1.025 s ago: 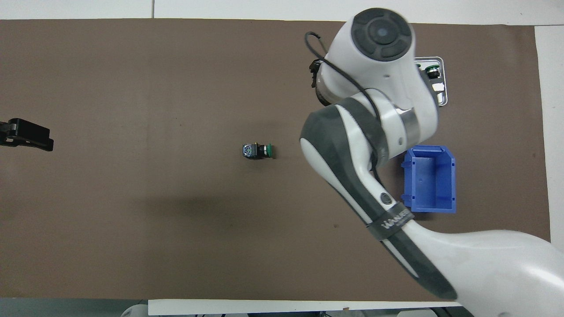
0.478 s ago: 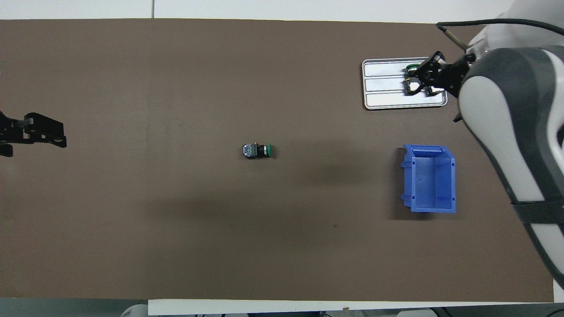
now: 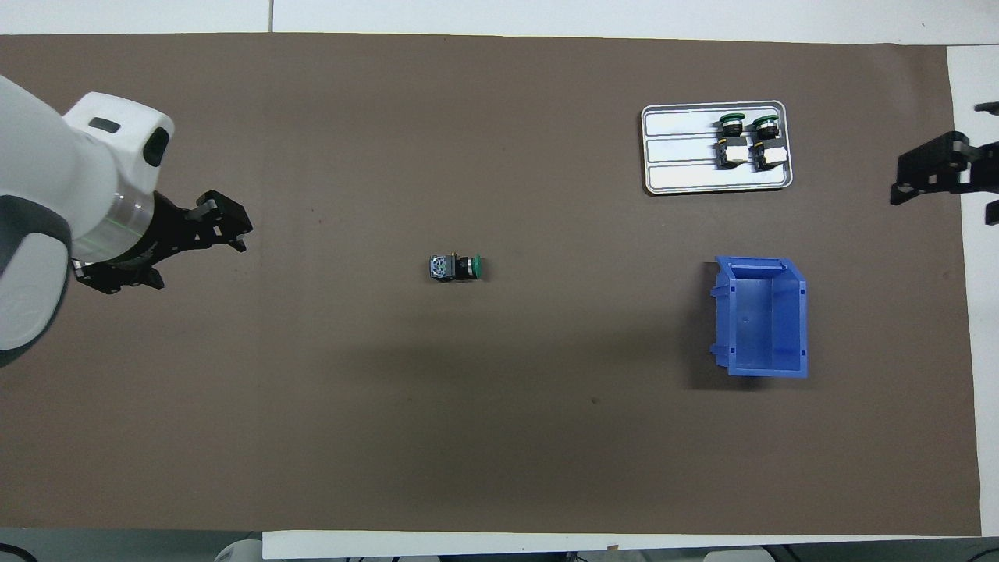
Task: Place and press button with both arms
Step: 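Move the left gripper onto the green button and grasp it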
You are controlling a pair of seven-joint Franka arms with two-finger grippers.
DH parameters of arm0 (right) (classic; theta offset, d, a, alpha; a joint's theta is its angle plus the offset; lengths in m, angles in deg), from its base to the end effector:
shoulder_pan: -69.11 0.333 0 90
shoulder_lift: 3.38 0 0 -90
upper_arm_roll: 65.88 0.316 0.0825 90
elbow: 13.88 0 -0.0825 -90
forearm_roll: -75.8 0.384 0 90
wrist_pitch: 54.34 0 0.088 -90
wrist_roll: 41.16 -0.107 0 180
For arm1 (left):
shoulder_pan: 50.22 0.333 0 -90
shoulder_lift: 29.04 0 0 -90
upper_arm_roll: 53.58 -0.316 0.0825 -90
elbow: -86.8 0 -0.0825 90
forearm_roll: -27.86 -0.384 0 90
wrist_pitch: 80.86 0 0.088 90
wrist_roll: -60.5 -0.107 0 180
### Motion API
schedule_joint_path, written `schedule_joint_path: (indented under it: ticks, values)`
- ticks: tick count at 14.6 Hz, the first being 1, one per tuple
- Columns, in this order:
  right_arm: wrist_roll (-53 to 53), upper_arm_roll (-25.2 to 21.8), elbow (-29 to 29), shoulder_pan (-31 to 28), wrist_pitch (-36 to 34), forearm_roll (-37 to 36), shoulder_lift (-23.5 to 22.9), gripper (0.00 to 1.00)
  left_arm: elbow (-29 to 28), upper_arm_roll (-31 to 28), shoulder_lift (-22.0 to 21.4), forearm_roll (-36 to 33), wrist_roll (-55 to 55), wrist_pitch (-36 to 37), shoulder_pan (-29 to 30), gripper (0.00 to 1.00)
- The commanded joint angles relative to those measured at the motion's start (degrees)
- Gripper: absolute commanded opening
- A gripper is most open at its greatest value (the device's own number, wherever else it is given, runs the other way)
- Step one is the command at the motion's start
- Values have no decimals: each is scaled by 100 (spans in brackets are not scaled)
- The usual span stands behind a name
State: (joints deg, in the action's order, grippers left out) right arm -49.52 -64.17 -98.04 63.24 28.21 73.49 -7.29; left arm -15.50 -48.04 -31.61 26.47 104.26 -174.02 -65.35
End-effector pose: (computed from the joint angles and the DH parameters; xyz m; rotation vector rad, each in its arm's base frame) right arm 0.5603 -0.0461 0.6232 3.0774 -0.3427 -0.1470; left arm 0.5020 -0.1877 0.5524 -2.9927 -0.6076 0.1254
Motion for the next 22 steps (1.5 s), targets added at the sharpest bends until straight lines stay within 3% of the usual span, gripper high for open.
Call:
schedule_joint_path:
  ticks: [1, 6, 10, 14, 16, 22]
  values:
    - [397, 66, -180, -73, -133, -156, 224, 99, -98, -62, 177, 146, 1148, -368, -279, 100]
    - [650, 49, -619, -55, -169, -86, 637, 99, 8, -62, 758, 419, 3389, -974, -850, 100]
    - [740, -320, -637, 296, -169, -86, 646, 99, 587, -71, 1575, 490, 4972, -1177, -1176, 100]
    - [748, -347, -638, 306, -169, -77, 594, 99, 597, -88, 1996, 446, 5818, -1502, -1615, 100]
    - [766, -338, -681, 244, -195, -77, 611, 99, 885, -114, 2478, 368, 6170, -1538, -1870, 100]
    - [766, -338, -681, 261, -195, -68, 611, 99, 1054, -115, 2963, 236, 7014, -2249, -1967, 100]
